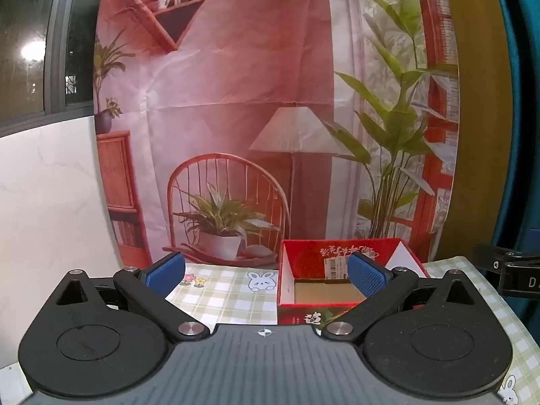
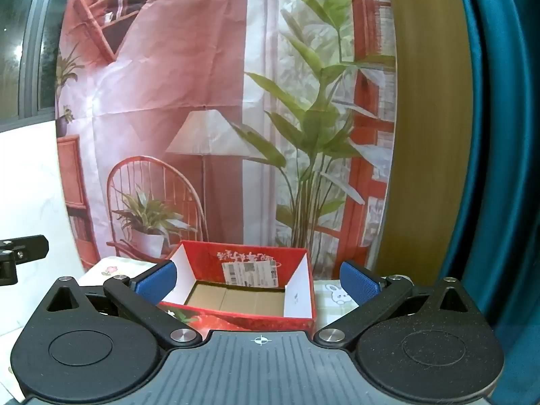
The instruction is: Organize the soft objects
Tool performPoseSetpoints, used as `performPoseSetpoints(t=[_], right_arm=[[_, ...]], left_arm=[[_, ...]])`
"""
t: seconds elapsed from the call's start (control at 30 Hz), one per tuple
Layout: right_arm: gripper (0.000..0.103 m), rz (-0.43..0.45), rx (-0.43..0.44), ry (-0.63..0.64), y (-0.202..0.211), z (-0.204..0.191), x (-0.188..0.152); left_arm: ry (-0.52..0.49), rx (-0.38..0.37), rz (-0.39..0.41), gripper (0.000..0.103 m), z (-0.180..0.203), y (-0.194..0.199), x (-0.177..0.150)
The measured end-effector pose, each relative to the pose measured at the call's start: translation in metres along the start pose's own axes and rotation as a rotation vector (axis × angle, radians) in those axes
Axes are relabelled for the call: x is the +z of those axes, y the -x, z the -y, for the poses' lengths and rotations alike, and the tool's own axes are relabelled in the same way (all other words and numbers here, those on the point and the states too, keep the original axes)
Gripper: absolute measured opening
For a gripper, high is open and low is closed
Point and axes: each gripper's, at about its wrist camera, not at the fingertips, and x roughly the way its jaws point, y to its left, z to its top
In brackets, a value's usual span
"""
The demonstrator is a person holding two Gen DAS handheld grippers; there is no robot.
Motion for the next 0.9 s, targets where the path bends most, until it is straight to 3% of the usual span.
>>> performPoseSetpoints(t=[0.9], right_arm=[[0.103, 0.008, 0.002, 0.000, 0.0028, 0.0005, 0.0008]], left_arm=[[-0.001, -0.001, -0.003, 0.103, 0.0011, 0.0018, -0.0015]])
